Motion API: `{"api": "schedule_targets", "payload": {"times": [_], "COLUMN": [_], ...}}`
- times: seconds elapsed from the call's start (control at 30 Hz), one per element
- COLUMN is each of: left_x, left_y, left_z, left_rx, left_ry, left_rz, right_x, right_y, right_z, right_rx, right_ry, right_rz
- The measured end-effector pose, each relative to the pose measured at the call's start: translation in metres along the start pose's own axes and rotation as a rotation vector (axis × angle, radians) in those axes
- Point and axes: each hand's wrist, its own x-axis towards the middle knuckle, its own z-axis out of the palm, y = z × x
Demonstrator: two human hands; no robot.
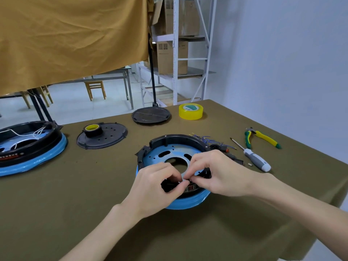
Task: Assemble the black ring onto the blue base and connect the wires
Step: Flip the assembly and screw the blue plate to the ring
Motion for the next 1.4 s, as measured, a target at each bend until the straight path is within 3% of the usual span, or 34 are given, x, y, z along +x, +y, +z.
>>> {"api": "schedule_targets", "payload": {"times": [0.27, 0.53, 0.83, 1.07, 1.4], "left_x": [-0.002, -0.002, -0.004, -0.005, -0.008], "left_y": [-0.003, -0.001, -0.002, 0.000, -0.001], "left_z": [0.002, 0.002, 0.003, 0.006, 0.010], "left_rx": [0.048, 0.085, 0.060, 0.098, 0.037], "left_ry": [0.008, 0.019, 0.031, 0.037, 0.034], "left_rz": [0.035, 0.056, 0.071, 0.175, 0.150], "right_x": [-0.002, -0.009, -0.015, -0.021, -0.025], "right_y": [0.003, 0.012, 0.018, 0.019, 0.016], "right_z": [-0.002, 0.010, 0.014, 0.020, 0.025], "right_rx": [0.011, 0.231, 0.281, 0.157, -0.014], "right_ry": [0.007, 0.125, 0.161, 0.264, 0.265], "right_rz": [-0.015, 0.085, 0.073, 0.002, -0.085]}}
